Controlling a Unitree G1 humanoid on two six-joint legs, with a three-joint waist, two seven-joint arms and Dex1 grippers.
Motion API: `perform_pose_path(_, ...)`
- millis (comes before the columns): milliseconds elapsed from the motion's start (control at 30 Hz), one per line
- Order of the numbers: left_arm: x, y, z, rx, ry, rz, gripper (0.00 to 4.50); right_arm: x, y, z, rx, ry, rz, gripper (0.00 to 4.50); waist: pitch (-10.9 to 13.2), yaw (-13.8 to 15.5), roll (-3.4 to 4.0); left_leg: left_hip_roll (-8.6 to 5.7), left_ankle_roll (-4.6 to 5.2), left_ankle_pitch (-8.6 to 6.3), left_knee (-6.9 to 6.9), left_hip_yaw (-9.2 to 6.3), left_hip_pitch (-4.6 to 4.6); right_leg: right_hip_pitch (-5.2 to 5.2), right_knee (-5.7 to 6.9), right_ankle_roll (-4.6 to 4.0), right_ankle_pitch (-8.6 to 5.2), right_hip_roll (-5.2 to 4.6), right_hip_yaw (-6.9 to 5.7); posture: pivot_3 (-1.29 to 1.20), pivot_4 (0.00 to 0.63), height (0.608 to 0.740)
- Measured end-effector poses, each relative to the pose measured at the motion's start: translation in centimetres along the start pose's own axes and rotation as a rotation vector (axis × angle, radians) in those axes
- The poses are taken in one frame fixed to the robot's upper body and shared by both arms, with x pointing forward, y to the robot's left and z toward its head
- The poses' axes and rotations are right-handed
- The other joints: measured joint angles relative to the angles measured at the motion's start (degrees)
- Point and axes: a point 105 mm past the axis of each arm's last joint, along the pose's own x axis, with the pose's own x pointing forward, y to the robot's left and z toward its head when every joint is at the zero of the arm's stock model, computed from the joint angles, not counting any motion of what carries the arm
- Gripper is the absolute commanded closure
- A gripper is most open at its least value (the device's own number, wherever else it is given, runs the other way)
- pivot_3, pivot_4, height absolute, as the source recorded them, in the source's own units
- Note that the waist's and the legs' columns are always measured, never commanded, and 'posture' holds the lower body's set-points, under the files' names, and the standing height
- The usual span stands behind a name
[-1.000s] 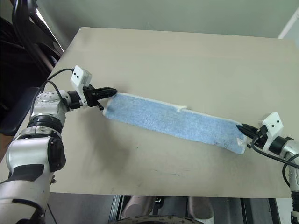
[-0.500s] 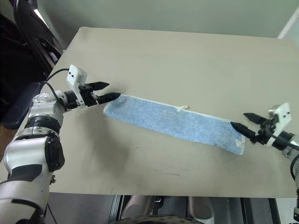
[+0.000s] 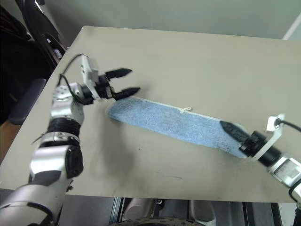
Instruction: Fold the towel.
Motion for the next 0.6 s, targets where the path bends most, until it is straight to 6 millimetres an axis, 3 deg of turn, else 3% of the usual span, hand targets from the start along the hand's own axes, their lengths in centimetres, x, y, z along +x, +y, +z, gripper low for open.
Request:
perform_pose_path(67,0.6,-1.7,-0.5,-0.035,-0.012,-0.062,0.00,-0.1,0.2,-1.3,0.118,0.011,0.001,0.08,0.01,-0.03,-0.01,0.00,0.01,-0.07,0.01,0.00,-0.02,-0.01,-0.01,0.47,-0.31,0.00,0.01,0.00,0.150,0.733)
perform_pose_path(233,1.5,-4.8,-0.8,-0.072,-0.022,-0.168,0.00,-0.5,0.9,-2.7,0.224,-0.015,0.013,0.08,0.00,-0.17,-0.04,0.01,0.04,-0.19,0.01,0.00,-0.02,-0.01,-0.05,0.47,-0.34,-0.04,0.00,0.00,0.150,0.733)
perform_pose_path(433,1.8,-6.8,-2.9,-0.131,0.008,-0.213,0.00,-2.2,-0.6,-6.2,0.343,0.057,-0.093,0.08,-0.01,0.12,-0.03,-0.05,-0.58,-0.62,0.04,0.01,-0.03,0.04,-0.06,0.30,-0.23,-0.16,-0.02,0.00,0.150,0.733)
perform_pose_path(600,2.7,-7.6,-3.0,-0.124,-0.024,-0.225,0.00,-3.1,-1.9,-6.7,0.389,0.052,-0.156,0.08,-0.01,0.01,-0.02,-0.05,-0.59,-0.62,0.03,0.02,0.01,0.19,-0.57,0.22,-0.23,-0.17,-0.05,0.00,0.150,0.733)
